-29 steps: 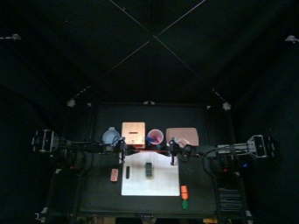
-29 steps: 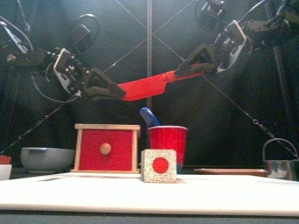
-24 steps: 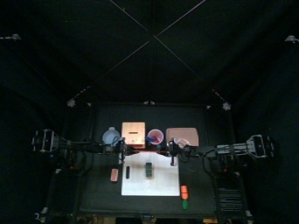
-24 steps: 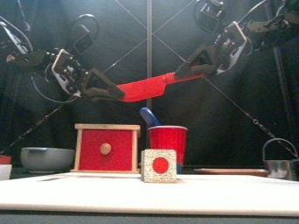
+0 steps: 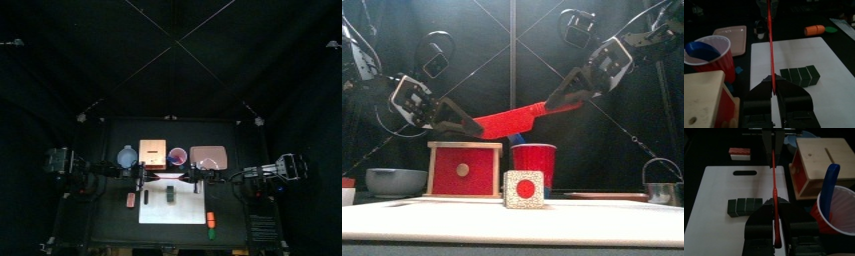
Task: Cut the sushi into 4 pieces with the knife
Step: Cut the sushi into 4 pieces
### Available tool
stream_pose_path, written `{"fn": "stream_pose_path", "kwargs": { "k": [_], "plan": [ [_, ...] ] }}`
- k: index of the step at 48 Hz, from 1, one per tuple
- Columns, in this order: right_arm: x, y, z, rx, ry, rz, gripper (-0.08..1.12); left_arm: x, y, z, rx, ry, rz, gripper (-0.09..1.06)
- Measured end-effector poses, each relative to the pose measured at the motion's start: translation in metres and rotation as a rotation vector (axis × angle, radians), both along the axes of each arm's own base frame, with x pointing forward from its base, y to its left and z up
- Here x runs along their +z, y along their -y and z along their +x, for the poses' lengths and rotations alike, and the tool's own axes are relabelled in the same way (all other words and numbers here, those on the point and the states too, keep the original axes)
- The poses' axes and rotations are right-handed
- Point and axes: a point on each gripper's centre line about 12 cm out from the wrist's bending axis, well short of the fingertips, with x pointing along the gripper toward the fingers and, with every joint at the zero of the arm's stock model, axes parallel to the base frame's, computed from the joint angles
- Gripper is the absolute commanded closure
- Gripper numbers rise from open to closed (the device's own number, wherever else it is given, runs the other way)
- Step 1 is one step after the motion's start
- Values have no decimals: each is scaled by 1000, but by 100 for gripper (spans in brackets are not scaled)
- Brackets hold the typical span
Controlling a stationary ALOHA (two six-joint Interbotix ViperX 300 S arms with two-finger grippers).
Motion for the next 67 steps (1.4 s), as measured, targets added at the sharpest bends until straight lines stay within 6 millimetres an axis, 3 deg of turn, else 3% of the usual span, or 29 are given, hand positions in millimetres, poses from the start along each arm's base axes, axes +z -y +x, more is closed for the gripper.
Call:
{"fn": "stream_pose_path", "kwargs": {
  "k": [28, 67],
  "plan": [
    [-37, -13, 0, -1, -117, 47, 102, -13, 31, 6, -52, -36, -34, 61],
    [-54, -11, 2, -8, -166, 46, 102, -30, 31, 10, -25, -82, -49, 61]
  ]
}}
